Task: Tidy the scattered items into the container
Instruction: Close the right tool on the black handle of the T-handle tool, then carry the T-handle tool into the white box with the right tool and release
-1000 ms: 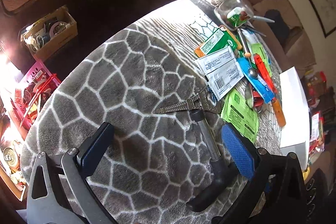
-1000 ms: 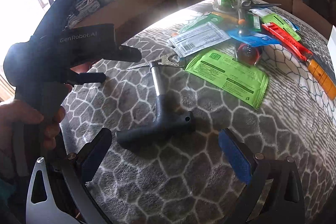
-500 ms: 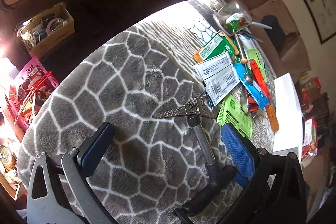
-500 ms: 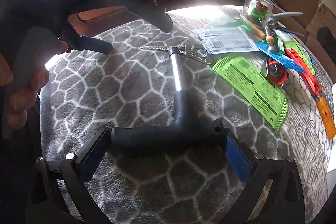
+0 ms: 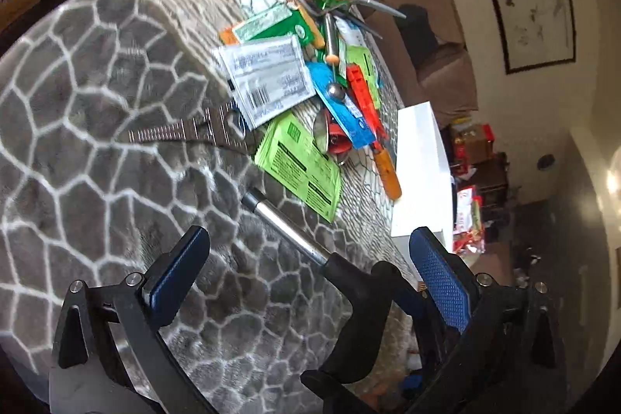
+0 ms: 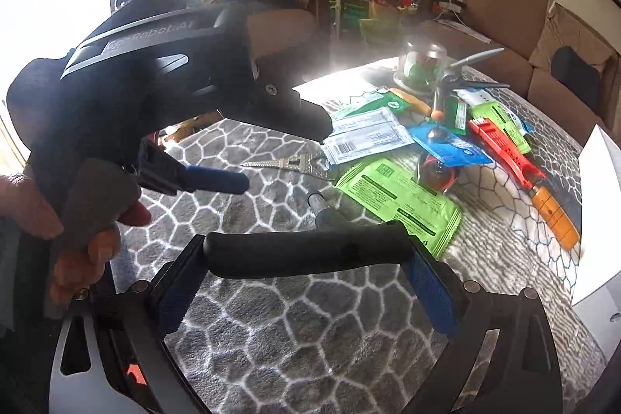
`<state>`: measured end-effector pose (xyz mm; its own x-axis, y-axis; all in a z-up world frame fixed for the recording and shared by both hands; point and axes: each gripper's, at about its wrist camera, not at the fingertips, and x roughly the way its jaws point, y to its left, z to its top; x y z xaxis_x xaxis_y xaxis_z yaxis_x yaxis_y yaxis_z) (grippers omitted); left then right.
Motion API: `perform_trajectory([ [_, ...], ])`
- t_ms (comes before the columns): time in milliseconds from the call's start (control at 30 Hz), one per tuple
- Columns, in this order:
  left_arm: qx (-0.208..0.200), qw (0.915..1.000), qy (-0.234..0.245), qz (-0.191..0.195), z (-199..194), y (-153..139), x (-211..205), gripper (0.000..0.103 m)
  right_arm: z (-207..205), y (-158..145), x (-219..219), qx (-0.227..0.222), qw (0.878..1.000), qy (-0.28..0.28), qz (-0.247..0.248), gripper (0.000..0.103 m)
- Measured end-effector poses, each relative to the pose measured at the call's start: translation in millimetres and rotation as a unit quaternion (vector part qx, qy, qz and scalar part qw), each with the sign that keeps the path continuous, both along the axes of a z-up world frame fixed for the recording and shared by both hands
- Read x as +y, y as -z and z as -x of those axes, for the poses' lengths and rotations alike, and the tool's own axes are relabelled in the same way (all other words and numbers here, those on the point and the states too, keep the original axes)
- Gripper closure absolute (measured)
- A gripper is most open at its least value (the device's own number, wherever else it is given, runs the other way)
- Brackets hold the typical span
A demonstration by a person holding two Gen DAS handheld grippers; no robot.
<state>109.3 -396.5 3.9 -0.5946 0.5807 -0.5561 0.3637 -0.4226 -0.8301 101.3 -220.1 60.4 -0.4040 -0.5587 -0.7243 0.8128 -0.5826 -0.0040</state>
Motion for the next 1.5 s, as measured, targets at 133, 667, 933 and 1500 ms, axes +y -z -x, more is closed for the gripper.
perform_trajectory([
  [133,-0.030,0.9917,-0.036,-0.120,-14,28,-8,0.000,3,3,13,-0.025,0.999,0.023,0.012,0.004],
  [667,-0.003,0.9404,-0.031,-0.339,15,65,30,0.014,-13,-12,35,-0.073,0.995,0.032,0.052,0.004],
  [933,-0.012,0.9512,0.051,-0.304,50,43,57,0.090,-20,-36,57,-0.059,0.995,0.024,0.071,0.004],
  [1500,0.014,0.9433,0.297,-0.148,220,-144,278,0.090,43,-129,263,-0.017,0.964,0.191,0.184,0.004],
])
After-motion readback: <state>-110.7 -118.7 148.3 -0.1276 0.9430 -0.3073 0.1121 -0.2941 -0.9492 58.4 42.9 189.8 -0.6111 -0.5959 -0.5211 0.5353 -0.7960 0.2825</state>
